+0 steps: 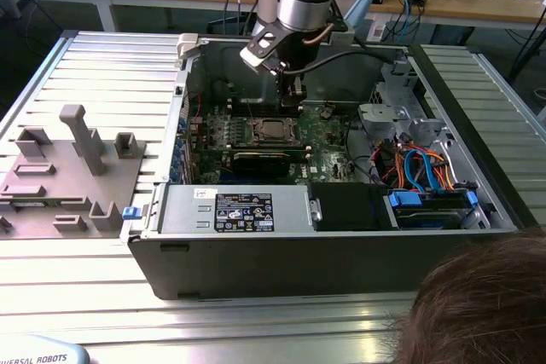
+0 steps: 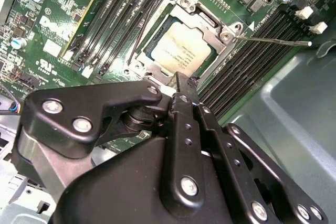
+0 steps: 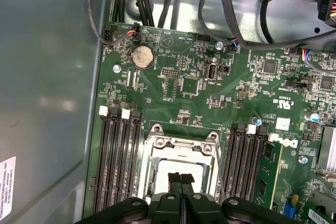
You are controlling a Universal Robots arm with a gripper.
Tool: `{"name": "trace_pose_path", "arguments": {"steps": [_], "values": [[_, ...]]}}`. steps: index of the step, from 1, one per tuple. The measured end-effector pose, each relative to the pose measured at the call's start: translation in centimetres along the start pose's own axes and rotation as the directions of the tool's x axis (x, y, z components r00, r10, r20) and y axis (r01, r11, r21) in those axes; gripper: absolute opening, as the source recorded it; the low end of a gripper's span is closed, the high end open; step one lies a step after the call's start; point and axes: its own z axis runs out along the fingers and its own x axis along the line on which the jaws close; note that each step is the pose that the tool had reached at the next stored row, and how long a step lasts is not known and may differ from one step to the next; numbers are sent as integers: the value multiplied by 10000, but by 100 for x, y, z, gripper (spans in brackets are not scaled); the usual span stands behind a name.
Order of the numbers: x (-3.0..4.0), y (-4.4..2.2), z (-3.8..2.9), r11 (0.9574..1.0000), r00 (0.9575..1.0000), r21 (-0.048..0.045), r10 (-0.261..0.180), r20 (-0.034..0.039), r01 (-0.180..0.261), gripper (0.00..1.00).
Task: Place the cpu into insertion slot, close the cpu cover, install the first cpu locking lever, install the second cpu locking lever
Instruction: 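Install the first cpu locking lever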
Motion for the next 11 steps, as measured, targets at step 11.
{"name": "trace_pose_path", "arguments": {"steps": [11], "values": [[0,0,0,9978,9978,-4,-664,35,664,11]]}}
